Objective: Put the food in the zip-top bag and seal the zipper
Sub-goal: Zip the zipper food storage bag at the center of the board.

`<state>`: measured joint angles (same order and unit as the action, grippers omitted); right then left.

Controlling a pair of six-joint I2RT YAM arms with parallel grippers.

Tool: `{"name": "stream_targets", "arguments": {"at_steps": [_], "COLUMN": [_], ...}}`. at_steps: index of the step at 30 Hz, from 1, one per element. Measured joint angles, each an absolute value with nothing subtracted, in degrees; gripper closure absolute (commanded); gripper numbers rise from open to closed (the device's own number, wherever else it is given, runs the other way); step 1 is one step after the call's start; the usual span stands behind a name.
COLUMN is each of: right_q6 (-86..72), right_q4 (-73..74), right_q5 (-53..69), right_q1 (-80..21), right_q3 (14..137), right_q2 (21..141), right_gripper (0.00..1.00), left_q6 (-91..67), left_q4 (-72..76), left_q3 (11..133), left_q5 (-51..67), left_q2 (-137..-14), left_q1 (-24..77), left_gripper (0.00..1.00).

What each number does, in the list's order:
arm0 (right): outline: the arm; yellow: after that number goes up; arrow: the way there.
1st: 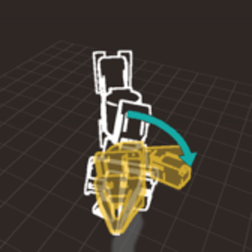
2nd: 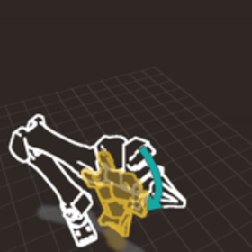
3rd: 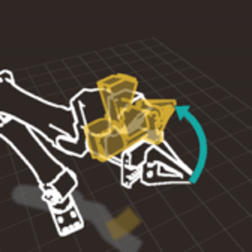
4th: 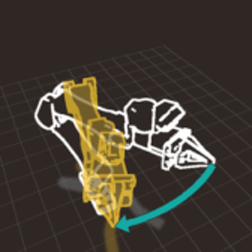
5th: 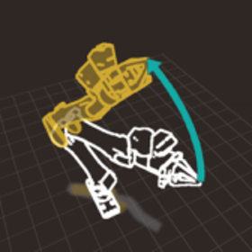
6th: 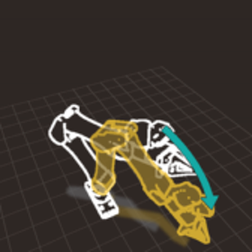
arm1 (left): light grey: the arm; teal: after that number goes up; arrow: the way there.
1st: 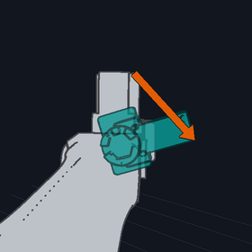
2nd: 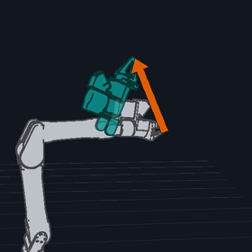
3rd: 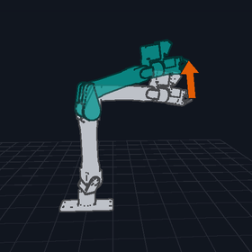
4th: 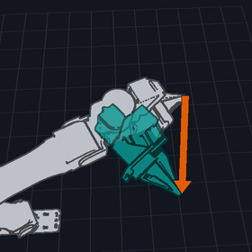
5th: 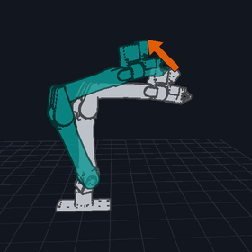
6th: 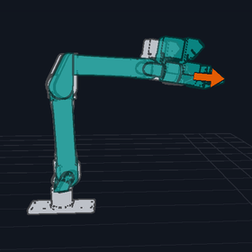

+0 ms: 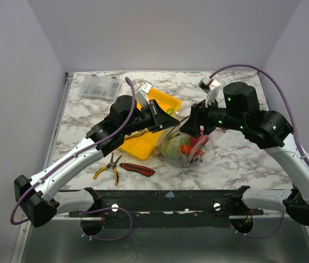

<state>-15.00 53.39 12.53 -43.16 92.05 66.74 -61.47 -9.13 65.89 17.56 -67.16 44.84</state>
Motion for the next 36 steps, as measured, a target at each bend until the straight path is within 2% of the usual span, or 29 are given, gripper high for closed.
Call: {"name": "stream_targets", "arguments": {"at_steps": [3, 7, 16, 23, 27, 35, 36], "right_q6": [-14.92, -14.79, -19.25, -24.73, -27.42, -29.93, -29.67], "right_q4": [53.39, 52.9, 50.59, 47.27, 45.21, 41.39, 41.28], "right_q5": [12.34, 9.67, -0.16, -2.52, -3.36, -5.56, -5.85], "right_q1": [-43.16, -43.16, -43.16, -43.16, -43.16, -43.16, -43.16], "right_q3": [90.89, 90.26, 88.53, 84.29, 82.87, 76.25, 75.22], "right_q2": [67.48, 68.69, 70.06, 69.95, 69.8, 67.92, 67.37], "right_gripper": [0.39, 0.47, 0.48, 0.49, 0.58, 0.98, 0.99], "left_q6": [-61.76, -61.95, -62.0, -62.0, -62.02, -61.98, -61.95], "left_q4": [-9.06, -8.97, -9.06, -9.04, -8.6, -8.05, -7.99], "left_q3": [65.76, 65.52, 64.75, 64.73, 64.18, 63.44, 63.09], "left_q5": [17.56, 17.56, 17.34, 17.34, 17.34, 16.88, 16.67], "left_q2": [-67.13, -67.0, -66.26, -66.15, -66.02, -65.65, -65.49], "left_q1": [44.84, 44.84, 44.64, 44.64, 44.64, 44.64, 44.64], "left_gripper": [1.0, 1.0, 1.0, 1.0, 1.0, 1.0, 1.0]}}
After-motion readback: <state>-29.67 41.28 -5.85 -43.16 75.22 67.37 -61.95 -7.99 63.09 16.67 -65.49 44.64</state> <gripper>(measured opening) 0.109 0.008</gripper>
